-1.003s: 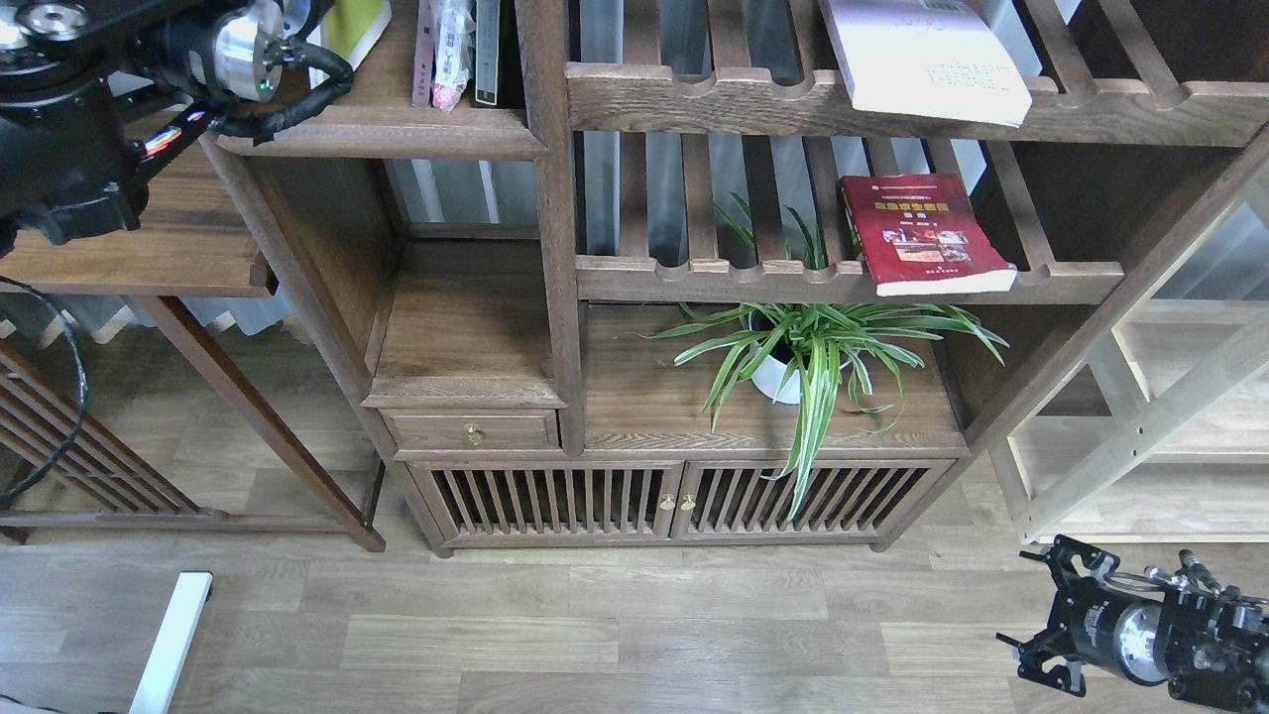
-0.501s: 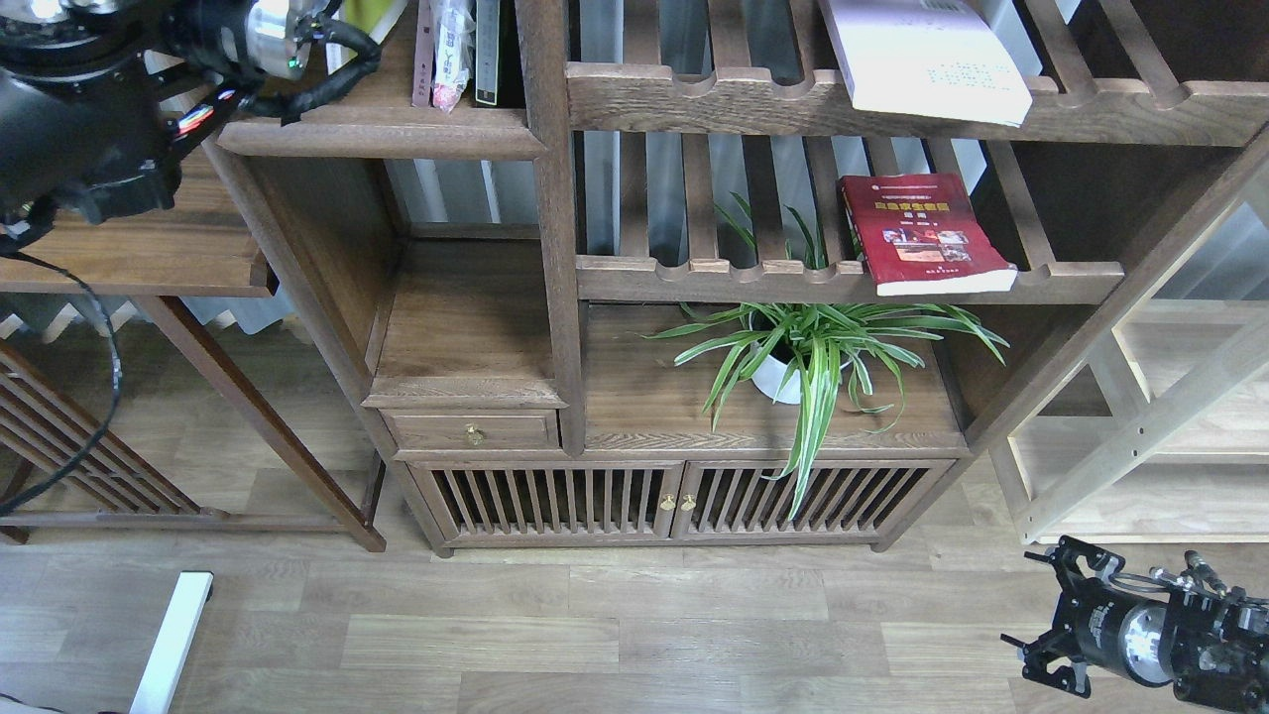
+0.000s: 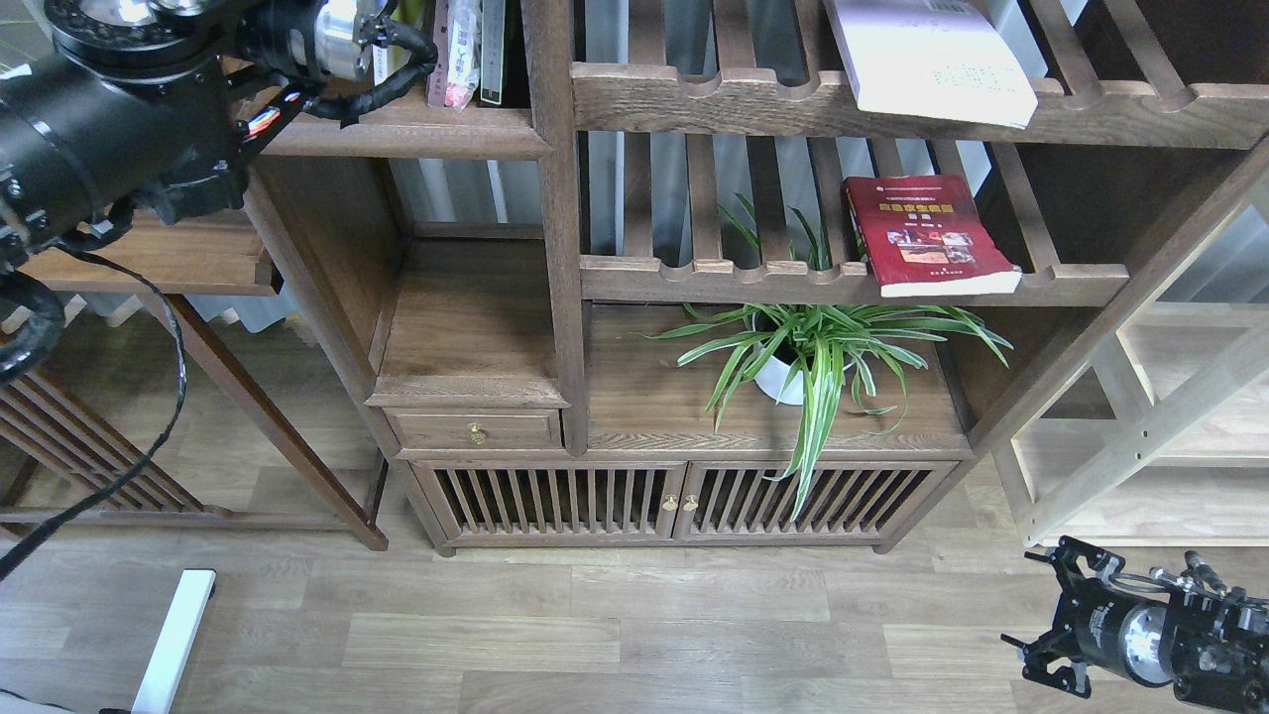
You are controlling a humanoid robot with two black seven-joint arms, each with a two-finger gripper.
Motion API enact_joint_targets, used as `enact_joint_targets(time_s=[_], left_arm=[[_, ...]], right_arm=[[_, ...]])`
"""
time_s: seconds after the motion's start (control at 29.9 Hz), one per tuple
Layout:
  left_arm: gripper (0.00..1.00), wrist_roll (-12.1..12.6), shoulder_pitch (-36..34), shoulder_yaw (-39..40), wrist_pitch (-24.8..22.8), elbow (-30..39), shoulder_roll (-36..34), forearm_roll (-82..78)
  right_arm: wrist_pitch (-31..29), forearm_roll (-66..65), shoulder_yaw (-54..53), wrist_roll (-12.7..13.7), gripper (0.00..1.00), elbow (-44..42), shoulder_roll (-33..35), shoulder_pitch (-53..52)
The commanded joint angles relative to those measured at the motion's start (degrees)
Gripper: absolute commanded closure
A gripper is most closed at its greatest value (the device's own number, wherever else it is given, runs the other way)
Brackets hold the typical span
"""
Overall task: Organize books on shelf
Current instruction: 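Push the paperback deeper into the upper shelf with the left gripper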
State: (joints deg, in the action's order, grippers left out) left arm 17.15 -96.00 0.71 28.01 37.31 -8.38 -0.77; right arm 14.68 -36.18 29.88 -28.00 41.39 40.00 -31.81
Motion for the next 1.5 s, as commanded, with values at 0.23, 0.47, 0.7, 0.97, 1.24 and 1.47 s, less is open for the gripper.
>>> enact_joint_targets(time_s=[0.23, 0.47, 0.7, 0.97, 1.24, 1.47], left_arm=[[1.00, 0.08, 0.11, -0.18, -0.01, 0.65, -0.14, 0.16], [1.00, 0.43, 0.20, -1.58, -0.01, 1.53, -0.49, 0.16], [1.00, 0.43, 0.20, -2.20, -0.01, 3.03, -2.16, 0.16], [0.84, 0.34, 0.29, -2.11, -0.01, 3.03, -2.69, 0.25], [0.61, -0.27, 0.38, -1.94, -0.01, 2.94, -2.87, 0.25], [0.20, -0.36, 0.37, -1.41, -0.01, 2.94, -3.13, 0.33]], right_arm=[[0.00, -0.03, 0.00, 0.00, 0.00, 0.00, -0.18, 0.35], [0.00, 0.05, 0.00, 0.00, 0.00, 0.00, -0.18, 0.44], [0.00, -0.03, 0.00, 0.00, 0.00, -0.09, -0.27, 0.44], [0.00, 0.05, 0.00, 0.00, 0.00, -0.52, -0.36, 0.35], [0.00, 0.05, 0.00, 0.00, 0.00, -0.70, -0.36, 0.44], [0.00, 0.05, 0.00, 0.00, 0.00, -0.79, -0.44, 0.70]])
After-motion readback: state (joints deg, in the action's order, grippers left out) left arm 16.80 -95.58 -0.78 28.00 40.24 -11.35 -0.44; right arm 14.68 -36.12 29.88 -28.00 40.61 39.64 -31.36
